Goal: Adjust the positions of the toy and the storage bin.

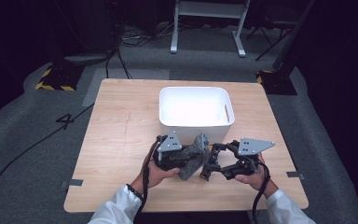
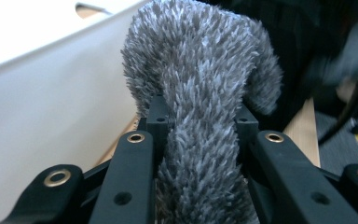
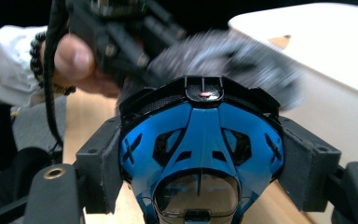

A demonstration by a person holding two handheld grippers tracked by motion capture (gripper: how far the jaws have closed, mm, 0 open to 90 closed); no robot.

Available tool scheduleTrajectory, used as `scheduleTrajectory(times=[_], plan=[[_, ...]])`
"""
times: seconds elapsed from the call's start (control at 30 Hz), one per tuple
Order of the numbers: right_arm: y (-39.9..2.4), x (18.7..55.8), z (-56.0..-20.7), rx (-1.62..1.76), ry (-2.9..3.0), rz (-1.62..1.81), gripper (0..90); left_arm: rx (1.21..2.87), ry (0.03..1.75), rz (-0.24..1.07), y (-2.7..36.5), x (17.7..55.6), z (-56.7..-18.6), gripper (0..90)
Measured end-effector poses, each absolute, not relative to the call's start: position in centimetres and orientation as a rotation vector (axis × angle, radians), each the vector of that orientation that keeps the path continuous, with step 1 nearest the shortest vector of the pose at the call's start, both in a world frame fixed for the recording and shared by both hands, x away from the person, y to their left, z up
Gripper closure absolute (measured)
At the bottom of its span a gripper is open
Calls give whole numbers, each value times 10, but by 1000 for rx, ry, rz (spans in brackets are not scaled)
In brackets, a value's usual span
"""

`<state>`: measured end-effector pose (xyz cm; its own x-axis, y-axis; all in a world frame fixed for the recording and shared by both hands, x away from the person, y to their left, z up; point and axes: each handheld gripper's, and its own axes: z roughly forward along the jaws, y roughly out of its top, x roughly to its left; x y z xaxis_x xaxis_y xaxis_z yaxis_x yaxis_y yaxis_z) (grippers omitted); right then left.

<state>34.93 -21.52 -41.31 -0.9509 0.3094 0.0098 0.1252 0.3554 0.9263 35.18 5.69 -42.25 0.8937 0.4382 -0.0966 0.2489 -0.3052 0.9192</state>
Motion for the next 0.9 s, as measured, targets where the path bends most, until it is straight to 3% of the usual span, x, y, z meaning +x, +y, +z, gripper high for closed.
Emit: scheduleTrajectory(times=[0.43,0.67,0.9], plan=[[-211,340,-406,294,2425,1735,264,2035,541,82,37,370,-458,694],[-219,340,-399,295,2383,1792,264,2184,548,101,31,376,-477,694],[-216,339,-401,264,2428,1788,264,2033,556,100,46,377,-459,686]])
